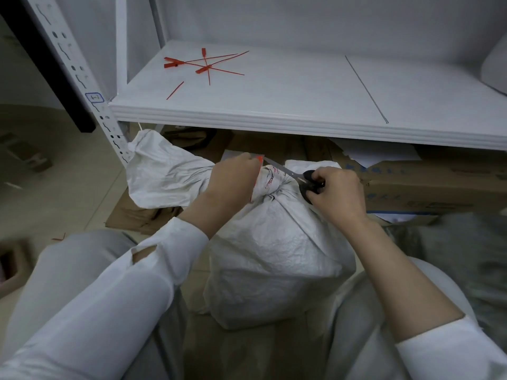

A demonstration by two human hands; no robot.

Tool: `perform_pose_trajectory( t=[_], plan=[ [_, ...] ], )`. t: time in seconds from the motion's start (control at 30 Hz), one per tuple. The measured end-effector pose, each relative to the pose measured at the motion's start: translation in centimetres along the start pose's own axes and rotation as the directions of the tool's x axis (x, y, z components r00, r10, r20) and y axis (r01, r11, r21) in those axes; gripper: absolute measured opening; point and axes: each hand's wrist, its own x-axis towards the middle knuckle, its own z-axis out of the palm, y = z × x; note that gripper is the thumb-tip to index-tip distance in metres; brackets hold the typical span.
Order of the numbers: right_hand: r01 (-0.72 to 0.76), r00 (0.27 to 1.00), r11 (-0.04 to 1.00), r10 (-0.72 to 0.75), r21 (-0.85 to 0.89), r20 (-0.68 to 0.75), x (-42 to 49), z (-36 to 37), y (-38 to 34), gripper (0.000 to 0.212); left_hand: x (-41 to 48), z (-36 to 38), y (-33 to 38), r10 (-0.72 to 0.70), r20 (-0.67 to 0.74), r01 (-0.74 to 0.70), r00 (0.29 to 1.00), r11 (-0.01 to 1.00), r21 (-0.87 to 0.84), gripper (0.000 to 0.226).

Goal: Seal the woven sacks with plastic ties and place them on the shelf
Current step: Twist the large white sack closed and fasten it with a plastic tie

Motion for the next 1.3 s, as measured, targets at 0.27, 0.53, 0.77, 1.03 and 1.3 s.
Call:
perform_pose_trajectory(
  t=[0.27, 0.53, 0.77, 1.03, 1.3],
  plan=[
    [0.036, 0.998, 0.968, -0.024, -0.249, 0.051, 0.2, -1.0, -1.3, 0.028, 0.0, -1.6, -1.8, -0.102, -0.097, 0.104, 0.99, 0.994, 0.024, 0.016],
    [0.082, 0.995, 0.885, -0.045, -0.458, 0.09, -0.2, -0.7, -4.4, 0.031, -0.2, -2.2, -2.3, -0.142, -0.12, 0.135, 0.983, 0.989, -0.059, 0.014],
    [0.06, 0.996, 0.837, -0.017, -0.544, 0.084, 0.2, 1.0, -7.1, 0.025, -0.5, -2.7, -2.0, -0.026, -0.119, 0.018, 0.993, 0.997, -0.073, 0.012],
    [0.015, 0.994, 0.854, 0.044, -0.52, 0.102, 0.5, 1.8, -7.5, 0.019, -1.1, -2.7, -2.5, 0.026, -0.205, -0.043, 0.979, 0.996, -0.08, 0.012],
    [0.02, 0.996, 0.872, 0.024, -0.49, 0.084, 0.7, 1.4, -6.5, 0.031, -0.7, -3.0, -3.7, -0.111, -0.184, 0.071, 0.977, 0.975, -0.212, 0.017]
  ],
)
